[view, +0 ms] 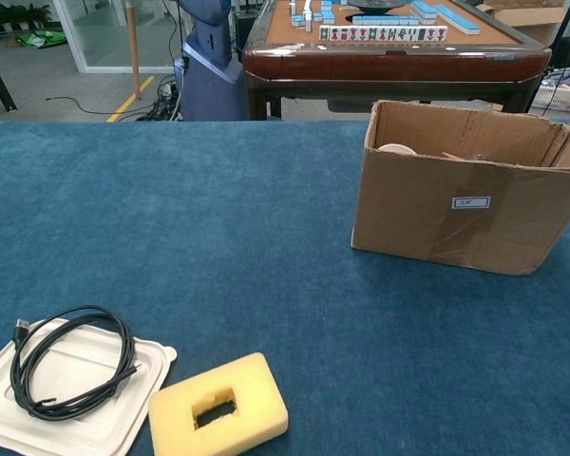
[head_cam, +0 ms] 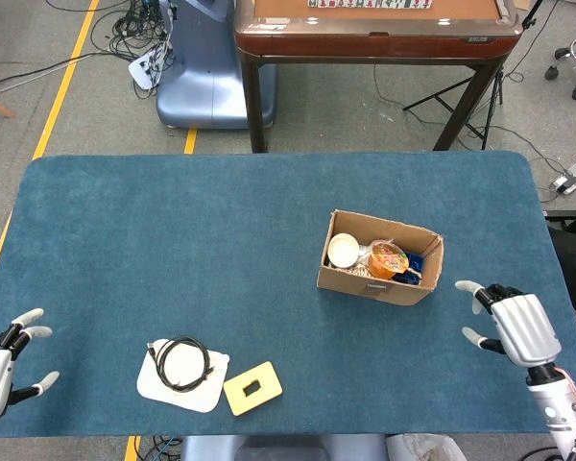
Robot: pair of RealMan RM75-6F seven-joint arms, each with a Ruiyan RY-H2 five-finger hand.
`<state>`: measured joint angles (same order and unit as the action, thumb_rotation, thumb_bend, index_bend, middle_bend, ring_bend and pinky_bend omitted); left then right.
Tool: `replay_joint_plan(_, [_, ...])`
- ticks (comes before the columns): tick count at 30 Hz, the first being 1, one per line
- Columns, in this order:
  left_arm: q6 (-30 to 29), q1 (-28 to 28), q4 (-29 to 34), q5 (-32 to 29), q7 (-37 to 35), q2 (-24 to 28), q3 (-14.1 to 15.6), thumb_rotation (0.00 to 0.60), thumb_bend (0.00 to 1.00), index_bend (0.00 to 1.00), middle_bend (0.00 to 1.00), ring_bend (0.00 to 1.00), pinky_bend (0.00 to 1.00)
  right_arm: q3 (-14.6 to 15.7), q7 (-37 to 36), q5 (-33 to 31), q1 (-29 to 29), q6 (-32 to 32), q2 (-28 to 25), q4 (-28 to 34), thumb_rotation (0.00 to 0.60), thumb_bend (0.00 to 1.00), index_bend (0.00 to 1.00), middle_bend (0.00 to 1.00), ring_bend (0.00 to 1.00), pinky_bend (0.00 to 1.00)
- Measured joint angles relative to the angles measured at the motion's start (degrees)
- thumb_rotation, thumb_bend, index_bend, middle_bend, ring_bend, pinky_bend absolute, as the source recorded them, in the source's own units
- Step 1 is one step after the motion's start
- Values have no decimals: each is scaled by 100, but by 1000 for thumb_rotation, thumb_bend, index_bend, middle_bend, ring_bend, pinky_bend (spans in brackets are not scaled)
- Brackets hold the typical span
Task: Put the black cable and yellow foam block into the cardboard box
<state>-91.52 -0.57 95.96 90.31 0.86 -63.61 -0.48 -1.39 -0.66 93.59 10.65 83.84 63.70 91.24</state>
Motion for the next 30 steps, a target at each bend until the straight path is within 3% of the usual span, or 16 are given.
replay_joint_plan(7, [46, 11, 14, -43, -83, 55, -4, 600, 72, 373, 195, 358, 613, -66, -606, -332, 8, -176, 203, 3, 600, 0, 311, 254, 166, 264])
replay_joint_plan(14, [30, 3, 38, -7, -121, 103, 15, 600, 73, 373, 195, 358, 613, -108, -2152, -528, -67, -187, 576, -246, 600, 0, 128, 30, 0, 45])
replay_joint_plan(19, [52, 3, 75, -5, -102, 130, 32, 600, 72, 373, 195, 359, 613, -115, -3163, -667, -125, -255, 911, -655, 600, 0, 18, 0, 0, 0])
replay_joint_plan(26, [79, 2, 114, -18, -84, 158, 46, 600, 72, 377, 195, 359, 613, -231, -4154, -1003, -75, -663, 1305, -1148, 600, 0, 6, 0, 0, 0])
replay_joint_plan(30, [85, -2, 128, -29, -76, 169, 50, 600, 72, 385, 195, 359, 613, -321, -4302, -1211, -3, -946, 1535, -1460, 600, 0, 6, 0, 0, 0])
